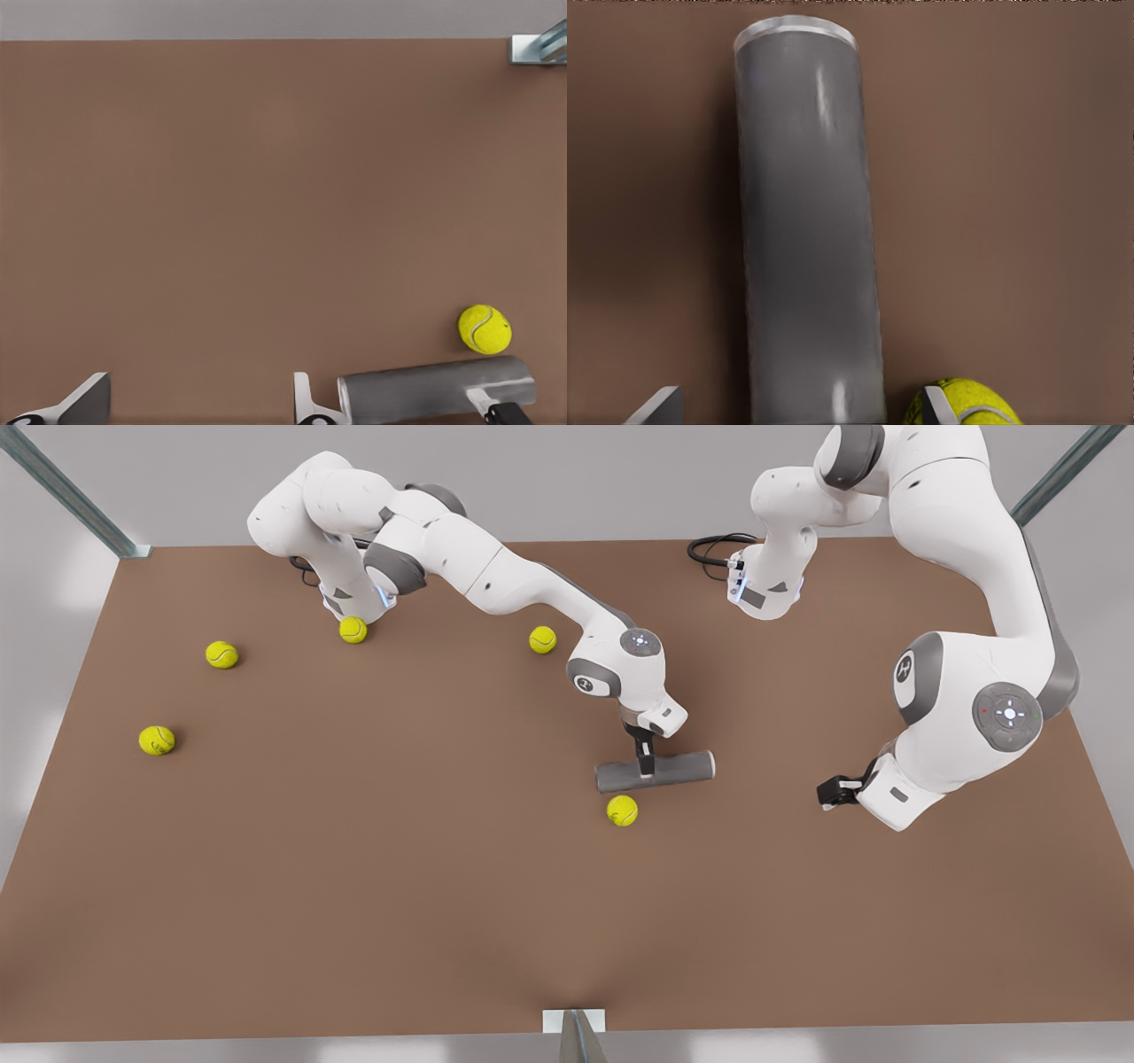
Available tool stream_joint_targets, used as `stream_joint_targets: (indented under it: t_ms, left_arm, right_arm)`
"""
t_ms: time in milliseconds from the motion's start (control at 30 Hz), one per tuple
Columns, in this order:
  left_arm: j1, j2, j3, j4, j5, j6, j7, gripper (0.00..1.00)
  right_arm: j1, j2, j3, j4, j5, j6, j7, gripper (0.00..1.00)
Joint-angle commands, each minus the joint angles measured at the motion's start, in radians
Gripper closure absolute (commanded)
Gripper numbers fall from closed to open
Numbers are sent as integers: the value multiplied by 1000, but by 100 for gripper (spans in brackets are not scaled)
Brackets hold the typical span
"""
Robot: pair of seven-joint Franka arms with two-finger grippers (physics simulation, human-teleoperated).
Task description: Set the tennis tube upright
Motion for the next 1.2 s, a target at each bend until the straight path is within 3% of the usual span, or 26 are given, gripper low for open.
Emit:
stream_joint_targets:
  t_ms: [0,167,267,333,400,467,533,633,733,933,1167]
  left_arm:
    - [-1,-7,0,1,0,-4,-28,0]
    - [-6,-13,-2,2,2,-12,-68,0]
    - [-6,-15,-3,2,0,-12,-71,0]
    - [-7,-24,-15,2,-1,-14,-190,0]
    - [-37,-33,-29,27,-48,-58,-745,0]
    - [-38,-30,-141,31,-75,-66,-1270,0]
    - [-46,-10,-232,30,-72,-43,-1727,0]
    - [-90,0,-230,-53,-58,44,-2034,0]
    - [-99,-75,-232,-300,-59,304,-2142,0]
    - [-142,-194,-233,-625,-70,655,-2274,0]
    - [-142,-130,-229,-719,-70,851,-2294,0]
  right_arm:
    - [0,-8,0,1,4,-9,-15,0]
    - [-2,-192,10,-10,121,-175,-15,0]
    - [-75,-498,-13,-15,303,-662,-15,0]
    - [-152,-610,-244,-16,449,-981,13,0]
    - [-218,-669,-442,-16,452,-1150,30,0]
    - [-347,-719,-505,-16,443,-1261,157,0]
    - [-419,-822,-528,-59,421,-1279,192,0]
    - [-443,-928,-527,-134,400,-1275,283,0]
    - [-471,-904,-527,-194,398,-1272,361,0]
    - [-508,-851,-527,-229,383,-1173,361,0]
    - [-509,-841,-527,-225,382,-1173,361,0]
